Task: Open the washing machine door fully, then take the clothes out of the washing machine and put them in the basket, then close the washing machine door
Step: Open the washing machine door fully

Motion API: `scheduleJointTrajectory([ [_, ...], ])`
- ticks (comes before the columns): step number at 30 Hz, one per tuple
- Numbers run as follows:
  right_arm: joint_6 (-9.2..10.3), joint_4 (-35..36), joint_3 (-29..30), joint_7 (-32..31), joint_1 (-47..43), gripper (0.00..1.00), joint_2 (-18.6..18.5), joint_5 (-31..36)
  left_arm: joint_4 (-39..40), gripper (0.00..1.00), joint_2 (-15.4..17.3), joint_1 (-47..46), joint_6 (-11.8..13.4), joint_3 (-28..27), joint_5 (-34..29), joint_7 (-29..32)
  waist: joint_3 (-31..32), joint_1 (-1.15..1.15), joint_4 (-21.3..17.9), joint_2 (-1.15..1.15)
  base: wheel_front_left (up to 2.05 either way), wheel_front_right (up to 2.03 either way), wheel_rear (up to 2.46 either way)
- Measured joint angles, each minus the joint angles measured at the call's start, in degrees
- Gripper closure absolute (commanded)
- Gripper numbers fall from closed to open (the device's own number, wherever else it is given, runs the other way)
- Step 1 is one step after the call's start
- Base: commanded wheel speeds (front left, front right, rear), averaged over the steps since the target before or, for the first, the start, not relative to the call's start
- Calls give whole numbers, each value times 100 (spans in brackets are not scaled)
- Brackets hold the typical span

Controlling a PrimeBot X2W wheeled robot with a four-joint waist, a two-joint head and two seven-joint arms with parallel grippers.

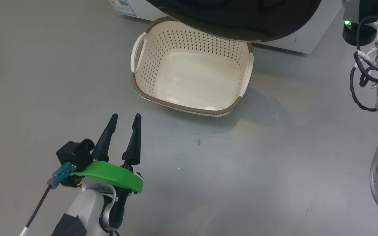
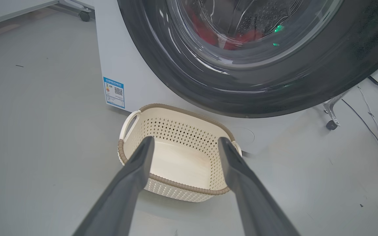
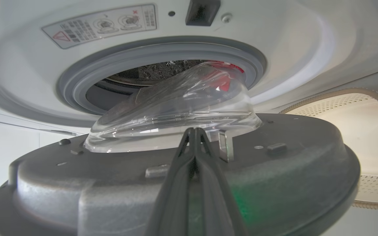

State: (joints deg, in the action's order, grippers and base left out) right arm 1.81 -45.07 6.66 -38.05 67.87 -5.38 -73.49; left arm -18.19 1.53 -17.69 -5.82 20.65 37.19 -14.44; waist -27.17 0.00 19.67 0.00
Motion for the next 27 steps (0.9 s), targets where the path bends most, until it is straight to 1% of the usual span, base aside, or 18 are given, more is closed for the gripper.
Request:
scheduleJointTrajectory([
  [8, -20, -38, -69, -105, -64, 100, 29, -46, 4, 0, 1, 44, 5, -2, -20, 0, 146, 0, -106, 0, 0, 0, 0],
  [23, -23, -18, -88, -86, -112, 100, 57, -55, 26, 0, 1, 68, 7, -3, -49, 0, 147, 0, -163, 0, 0, 0, 0],
  [27, -102, 16, -118, 20, -116, 100, 69, -31, 31, 0, 1, 68, 7, -5, -59, 0, 150, 0, -177, 0, 0, 0, 0],
])
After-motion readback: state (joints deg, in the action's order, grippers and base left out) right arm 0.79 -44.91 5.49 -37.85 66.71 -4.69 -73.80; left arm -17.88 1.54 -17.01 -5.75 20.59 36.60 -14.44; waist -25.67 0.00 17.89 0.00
